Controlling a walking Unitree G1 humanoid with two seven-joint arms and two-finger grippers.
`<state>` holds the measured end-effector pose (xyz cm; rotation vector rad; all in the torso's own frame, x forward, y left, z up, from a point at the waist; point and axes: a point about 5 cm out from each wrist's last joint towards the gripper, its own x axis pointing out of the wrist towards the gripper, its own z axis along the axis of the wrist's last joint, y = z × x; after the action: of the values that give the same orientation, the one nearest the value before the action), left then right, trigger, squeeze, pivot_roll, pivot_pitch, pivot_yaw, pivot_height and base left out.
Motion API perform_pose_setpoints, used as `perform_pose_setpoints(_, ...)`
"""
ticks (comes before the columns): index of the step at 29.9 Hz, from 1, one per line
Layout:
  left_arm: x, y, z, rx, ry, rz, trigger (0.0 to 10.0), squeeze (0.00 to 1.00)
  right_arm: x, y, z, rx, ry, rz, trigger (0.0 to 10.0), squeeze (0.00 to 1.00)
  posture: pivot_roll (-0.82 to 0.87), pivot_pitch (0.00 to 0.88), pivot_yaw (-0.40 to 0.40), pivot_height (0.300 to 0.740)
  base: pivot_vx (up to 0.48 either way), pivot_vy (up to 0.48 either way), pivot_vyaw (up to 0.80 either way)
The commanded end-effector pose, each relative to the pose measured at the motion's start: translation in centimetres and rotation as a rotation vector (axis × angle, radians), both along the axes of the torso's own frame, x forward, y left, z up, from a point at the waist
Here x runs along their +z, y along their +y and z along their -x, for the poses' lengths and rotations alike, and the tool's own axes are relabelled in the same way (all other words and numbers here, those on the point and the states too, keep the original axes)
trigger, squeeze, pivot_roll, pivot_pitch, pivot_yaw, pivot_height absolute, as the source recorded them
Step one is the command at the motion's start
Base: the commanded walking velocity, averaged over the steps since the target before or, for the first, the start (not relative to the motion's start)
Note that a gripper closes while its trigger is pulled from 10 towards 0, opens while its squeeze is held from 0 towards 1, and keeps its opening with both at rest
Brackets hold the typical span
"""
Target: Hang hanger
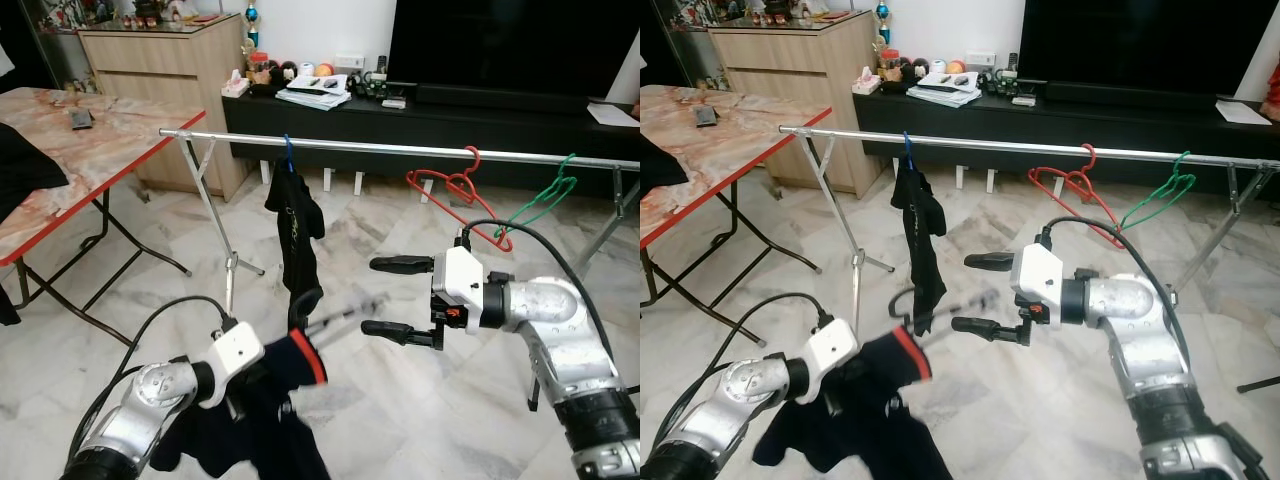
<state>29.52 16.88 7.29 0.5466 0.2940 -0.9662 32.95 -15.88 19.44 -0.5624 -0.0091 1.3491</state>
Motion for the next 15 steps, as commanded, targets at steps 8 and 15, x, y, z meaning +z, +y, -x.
perform_pose_setpoints(8, 1.5, 0.4, 0.7, -0.188, 0.039, -0.039, 10.0, 0.0, -5.0, -0.4, 0.3, 0.047, 0.195, 0.214, 10.0, 0.0, 0.04, 0.047, 0.032, 0.74, 0.0, 0.0, 0.0)
perform_pose_setpoints(15, 2.5, 0.1, 1.1, -0.265, 0.061, -0.04, 10.0, 0.0, -5.7, 0.0, -0.7, -0.024, 0.183, 0.212, 10.0, 0.0, 0.05, 0.071, 0.039, 0.74, 0.0, 0.0, 0.0)
